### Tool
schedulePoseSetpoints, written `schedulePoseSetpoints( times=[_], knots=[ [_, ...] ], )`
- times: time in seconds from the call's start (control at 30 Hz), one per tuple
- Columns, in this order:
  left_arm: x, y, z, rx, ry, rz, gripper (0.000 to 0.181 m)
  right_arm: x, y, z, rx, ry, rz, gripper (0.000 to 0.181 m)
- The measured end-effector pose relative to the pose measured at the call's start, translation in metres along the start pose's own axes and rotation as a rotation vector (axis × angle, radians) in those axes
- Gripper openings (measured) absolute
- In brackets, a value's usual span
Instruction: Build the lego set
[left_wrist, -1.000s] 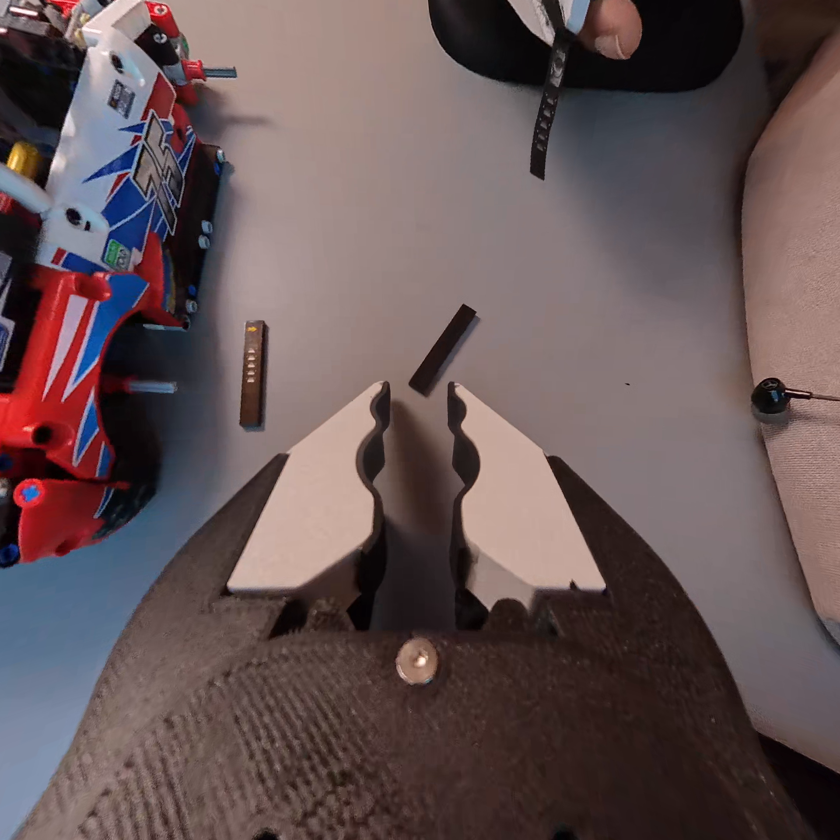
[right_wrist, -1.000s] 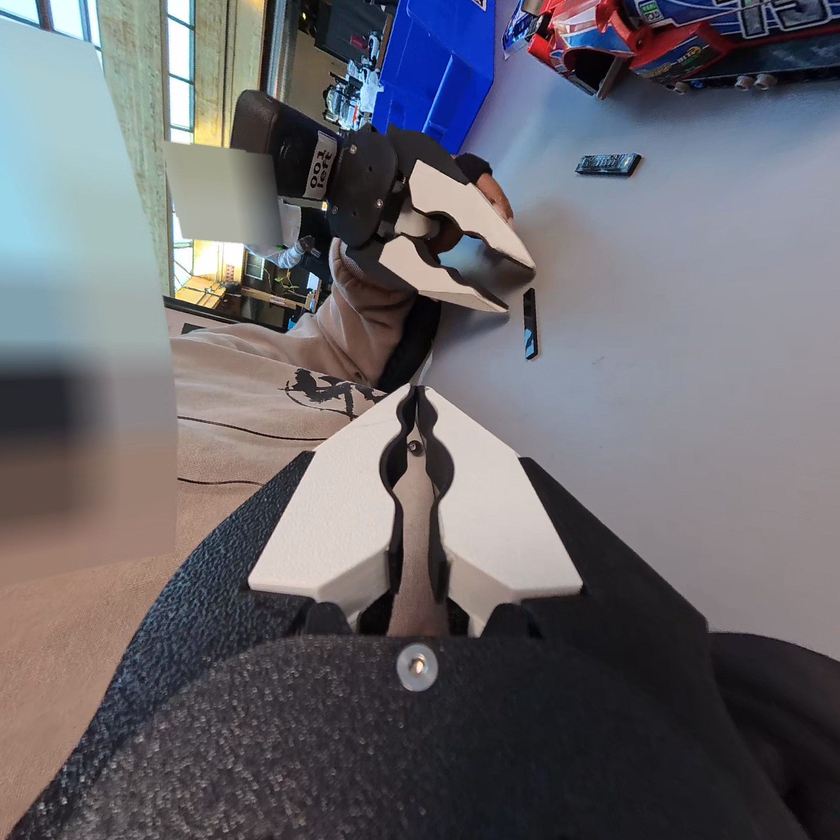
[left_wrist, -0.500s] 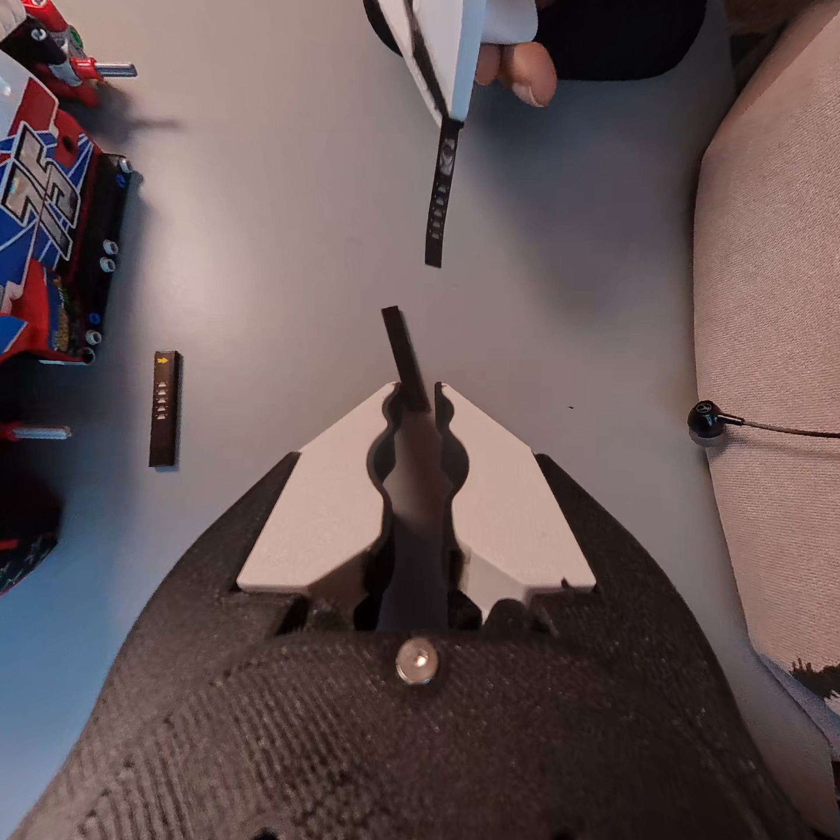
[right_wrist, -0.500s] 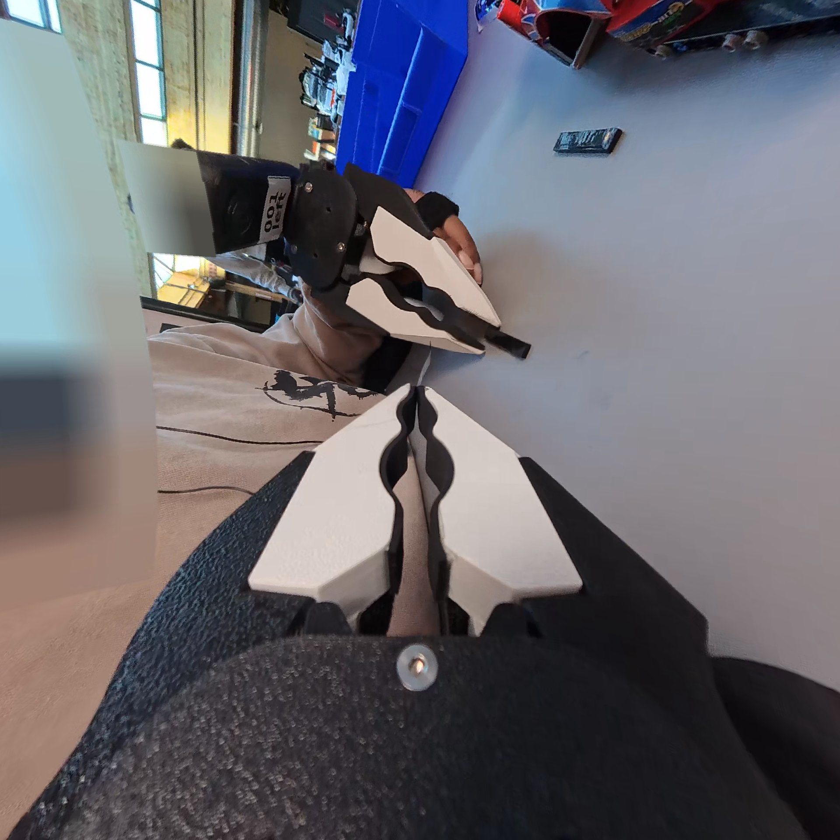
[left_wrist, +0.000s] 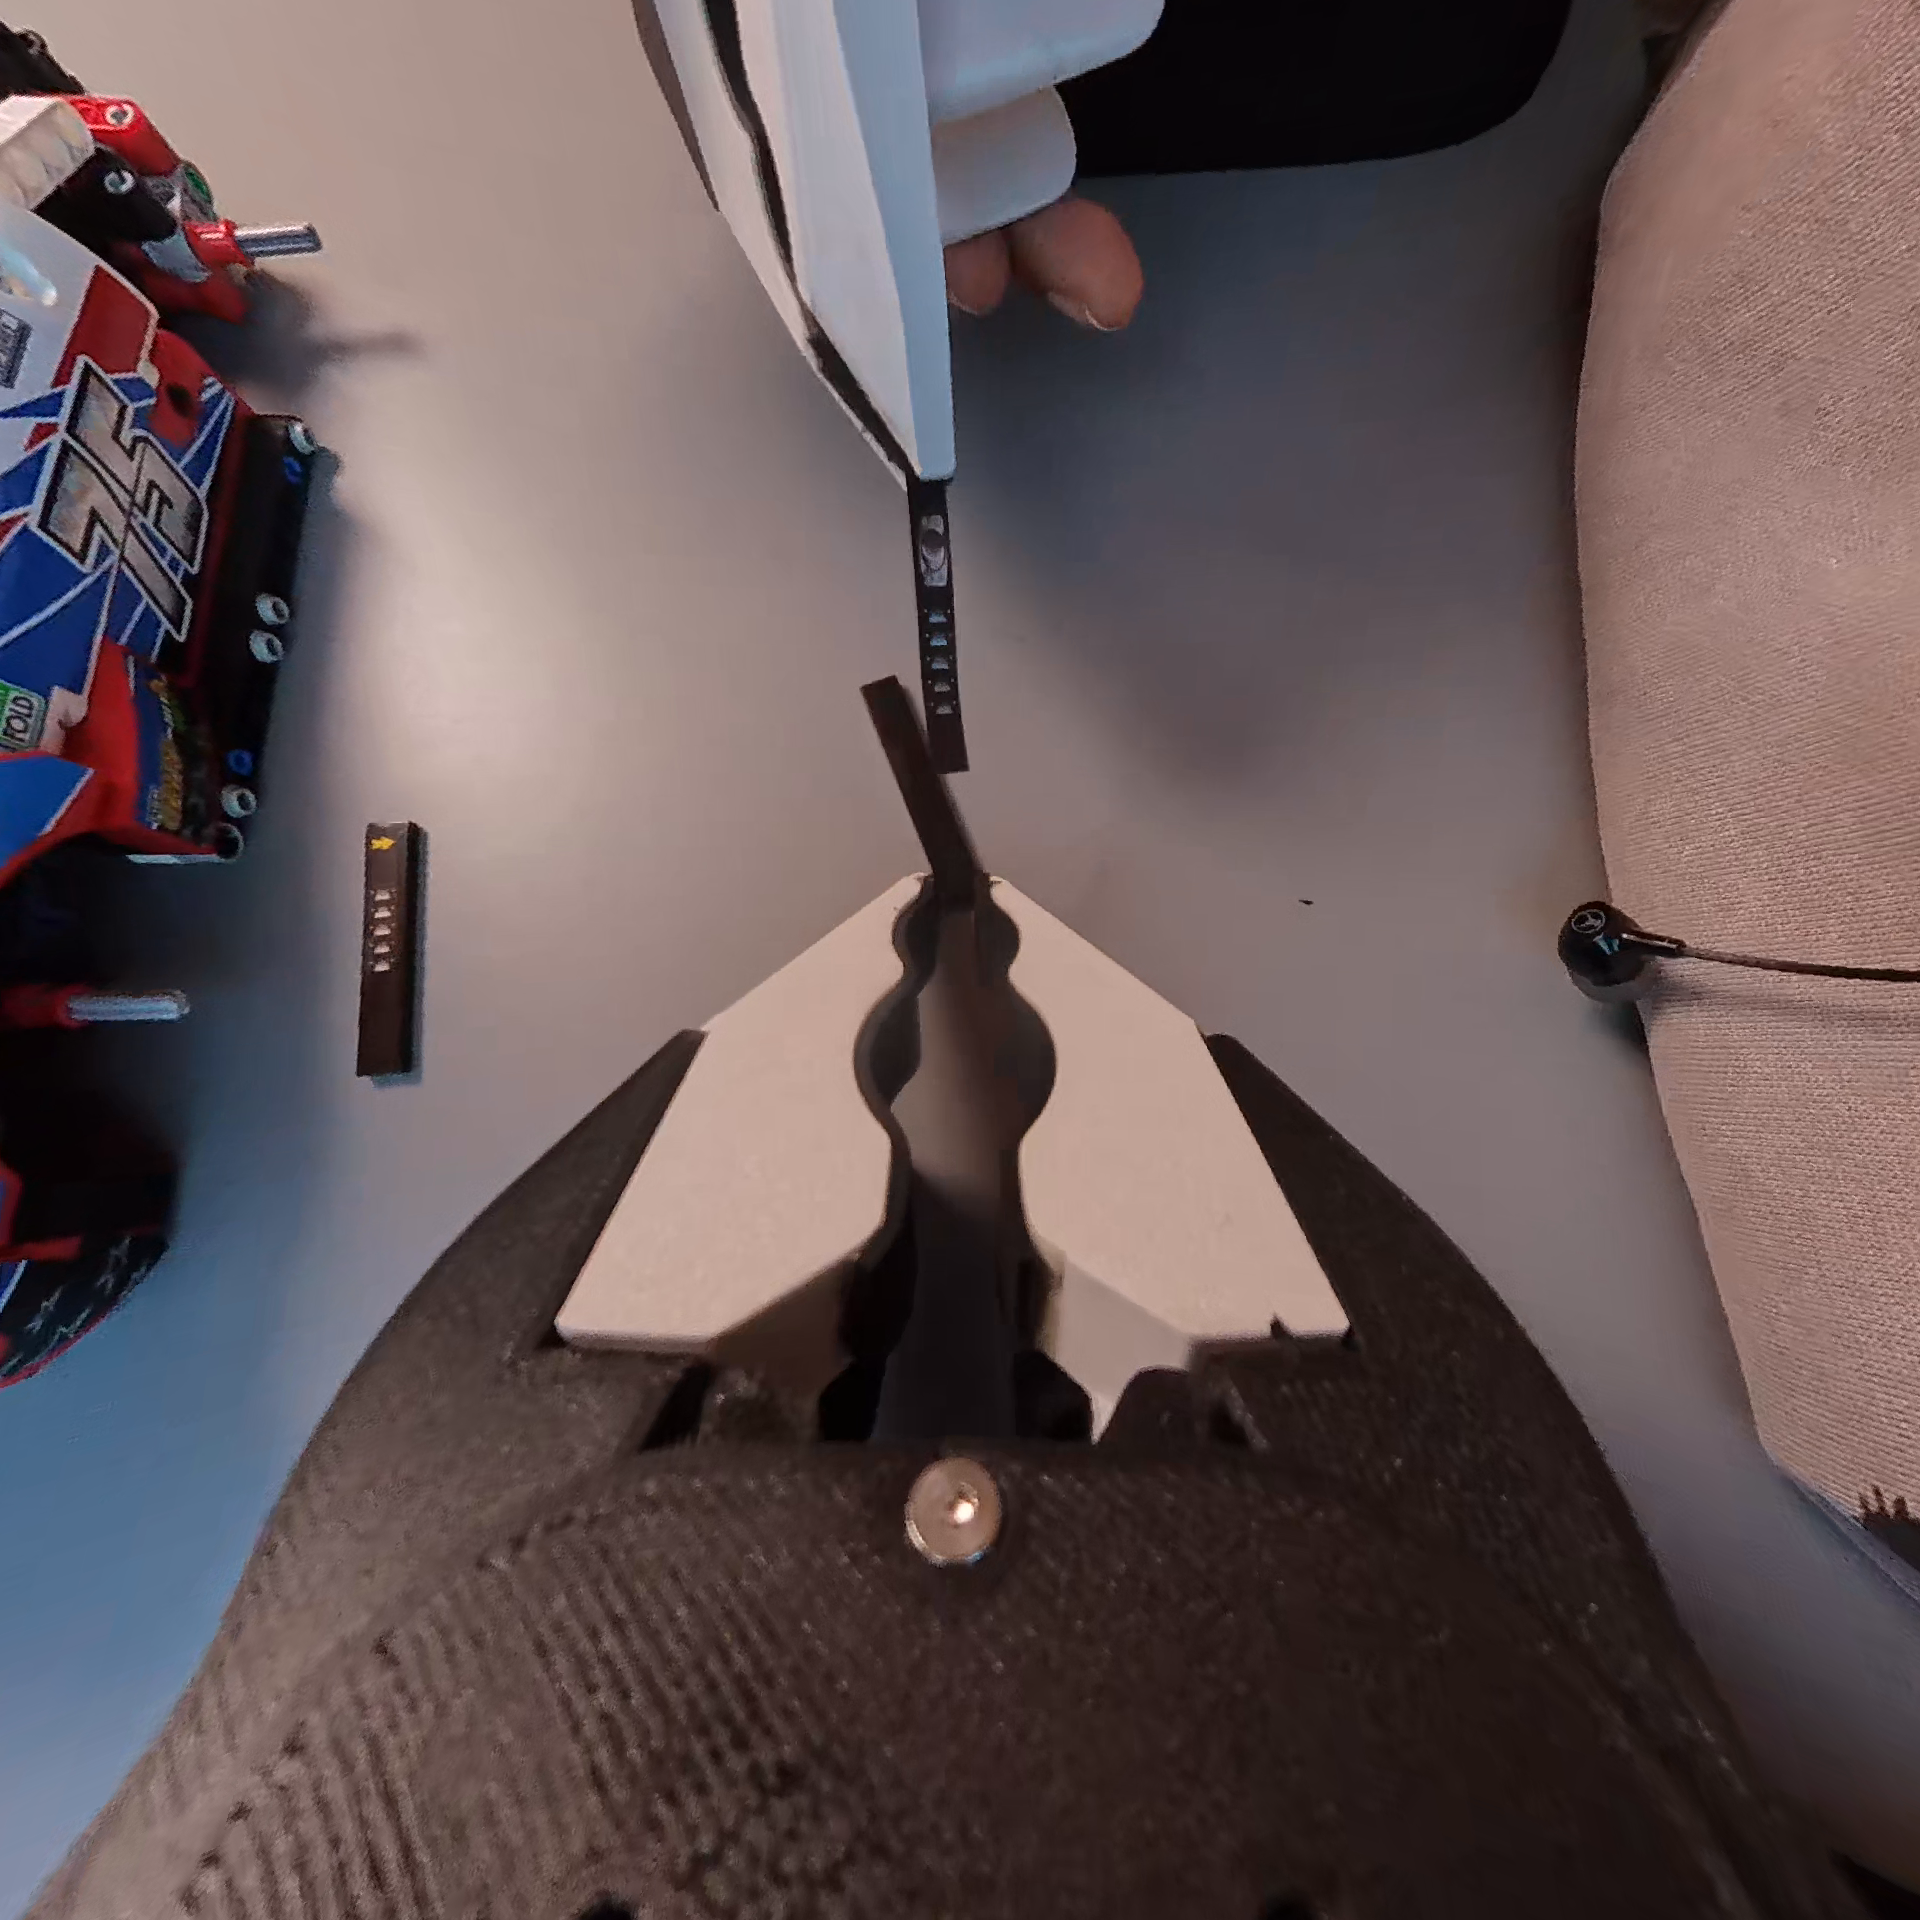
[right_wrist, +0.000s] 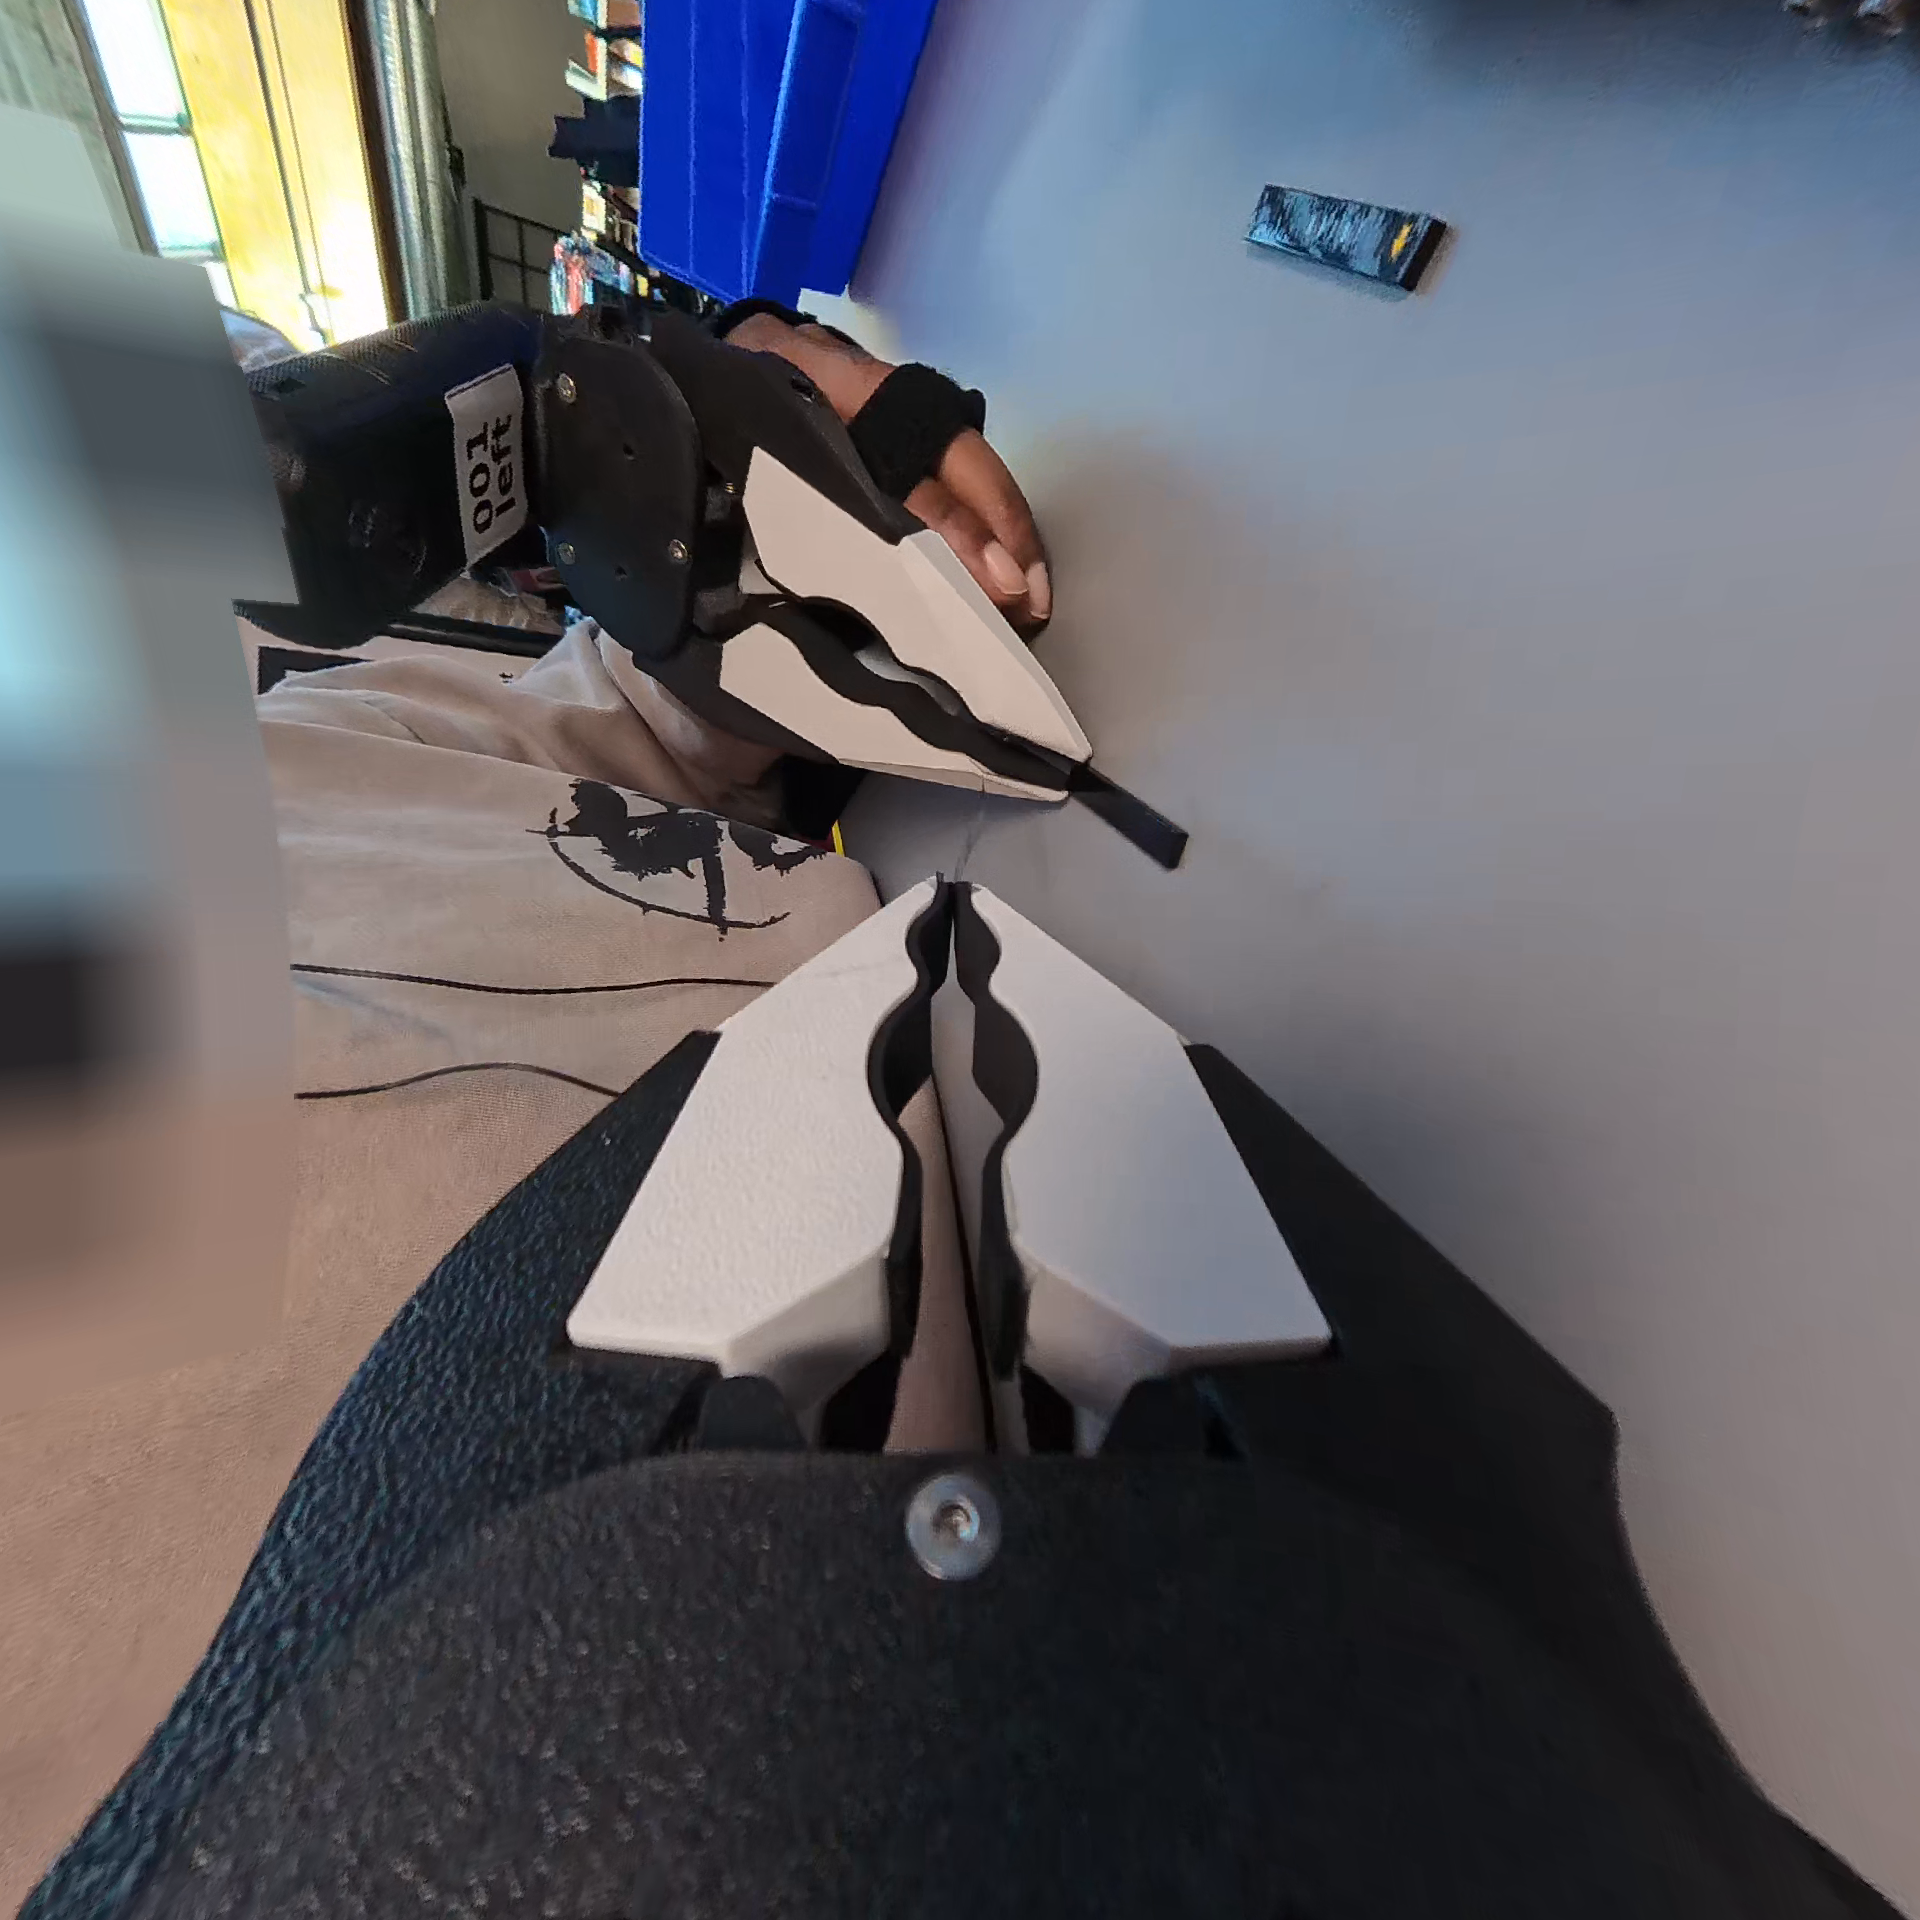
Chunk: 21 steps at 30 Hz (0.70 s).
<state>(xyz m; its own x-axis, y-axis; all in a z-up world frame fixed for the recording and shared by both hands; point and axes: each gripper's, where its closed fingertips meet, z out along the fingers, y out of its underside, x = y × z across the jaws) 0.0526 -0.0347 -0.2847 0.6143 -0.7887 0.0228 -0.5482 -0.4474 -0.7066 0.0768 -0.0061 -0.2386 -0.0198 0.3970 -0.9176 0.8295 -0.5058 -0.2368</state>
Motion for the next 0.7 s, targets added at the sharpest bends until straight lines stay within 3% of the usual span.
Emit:
schedulePoseSetpoints(
  times=[0.03,0.27,0.47,0.7],
  knots=[
    [0.0,0.0,0.0,-0.001,0.007,0.005,0.004,0.0,-0.001,-0.001,-0.004,0.004,-0.003,0.0],
    [0.0,-0.004,0.004,0.004,0.029,0.041,0.005,0.004,0.002,0.0,-0.01,0.007,0.009,0.0],
    [0.001,-0.004,0.002,0.021,0.028,0.046,0.018,0.01,0.005,0.008,-0.031,-0.002,0.03,0.0],
    [0.005,-0.004,0.003,0.021,0.037,0.053,0.016,0.011,0.004,0.008,-0.08,-0.007,0.03,0.0]
  ],
)
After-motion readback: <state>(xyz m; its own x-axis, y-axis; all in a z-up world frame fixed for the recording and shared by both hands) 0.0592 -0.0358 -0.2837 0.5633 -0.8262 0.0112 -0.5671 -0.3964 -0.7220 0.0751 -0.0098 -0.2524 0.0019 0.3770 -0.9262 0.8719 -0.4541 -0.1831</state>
